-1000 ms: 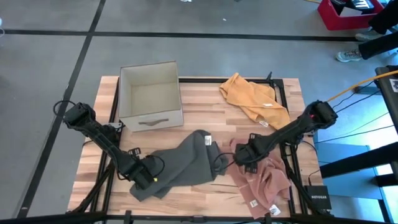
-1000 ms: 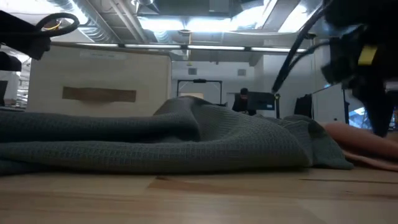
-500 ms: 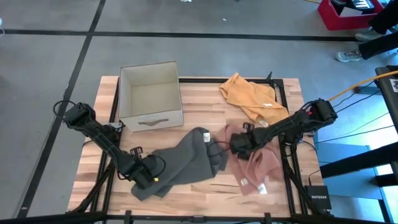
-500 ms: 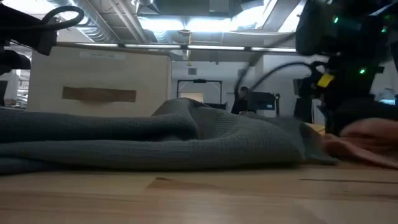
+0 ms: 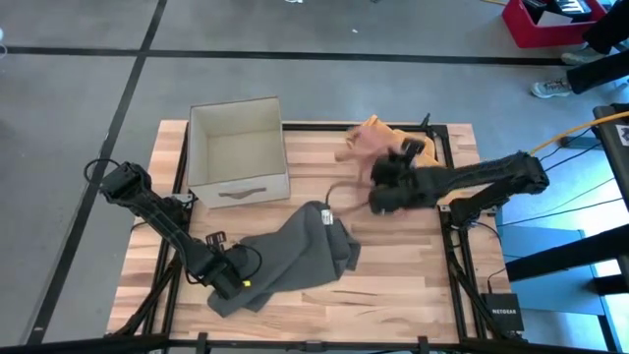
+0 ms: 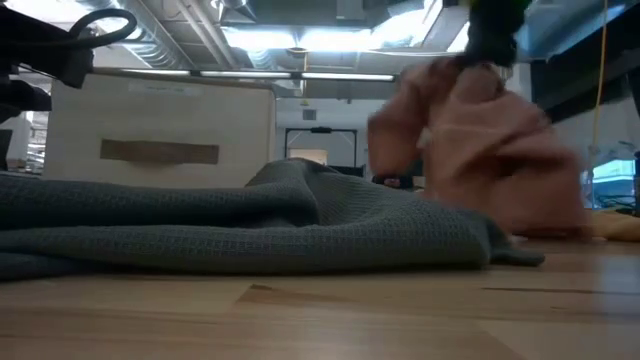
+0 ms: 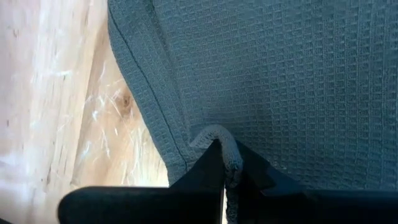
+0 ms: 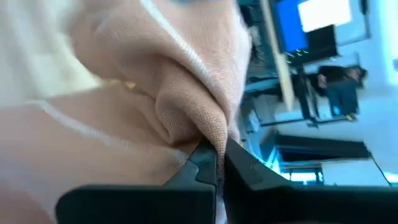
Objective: Fold towel
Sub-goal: Fold the grey towel
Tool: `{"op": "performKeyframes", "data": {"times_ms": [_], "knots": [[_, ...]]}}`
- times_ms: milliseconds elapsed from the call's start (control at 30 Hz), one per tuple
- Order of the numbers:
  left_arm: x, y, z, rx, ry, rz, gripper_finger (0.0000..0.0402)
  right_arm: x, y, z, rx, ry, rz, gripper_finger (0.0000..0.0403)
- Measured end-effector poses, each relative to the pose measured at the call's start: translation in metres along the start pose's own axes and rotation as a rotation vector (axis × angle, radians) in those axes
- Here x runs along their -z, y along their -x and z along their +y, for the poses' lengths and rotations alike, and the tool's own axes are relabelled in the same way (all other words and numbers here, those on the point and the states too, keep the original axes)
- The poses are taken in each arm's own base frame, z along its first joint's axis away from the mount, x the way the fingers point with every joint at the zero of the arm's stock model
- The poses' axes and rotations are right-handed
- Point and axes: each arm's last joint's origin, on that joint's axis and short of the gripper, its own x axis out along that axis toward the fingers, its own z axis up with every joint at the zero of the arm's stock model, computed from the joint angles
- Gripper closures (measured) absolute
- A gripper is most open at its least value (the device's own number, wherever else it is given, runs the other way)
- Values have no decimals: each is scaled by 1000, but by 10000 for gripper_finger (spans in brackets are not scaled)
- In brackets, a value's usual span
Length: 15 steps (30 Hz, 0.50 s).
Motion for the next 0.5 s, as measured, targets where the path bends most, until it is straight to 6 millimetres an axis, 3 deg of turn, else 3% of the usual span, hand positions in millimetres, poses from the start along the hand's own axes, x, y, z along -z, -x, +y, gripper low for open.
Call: {"op": "performKeyframes", "data": {"times_ms": [133, 300, 500], "knots": [[0, 0, 0, 0, 0, 0, 394, -2, -18, -40, 57, -36, 75, 398], [0, 0, 0, 1, 0, 0, 394, 16, -45, -76, 47, -135, 223, 398], [0, 0, 0, 4, 1, -2, 394, 41, -85, -87, -90, -341, 402, 387]]}}
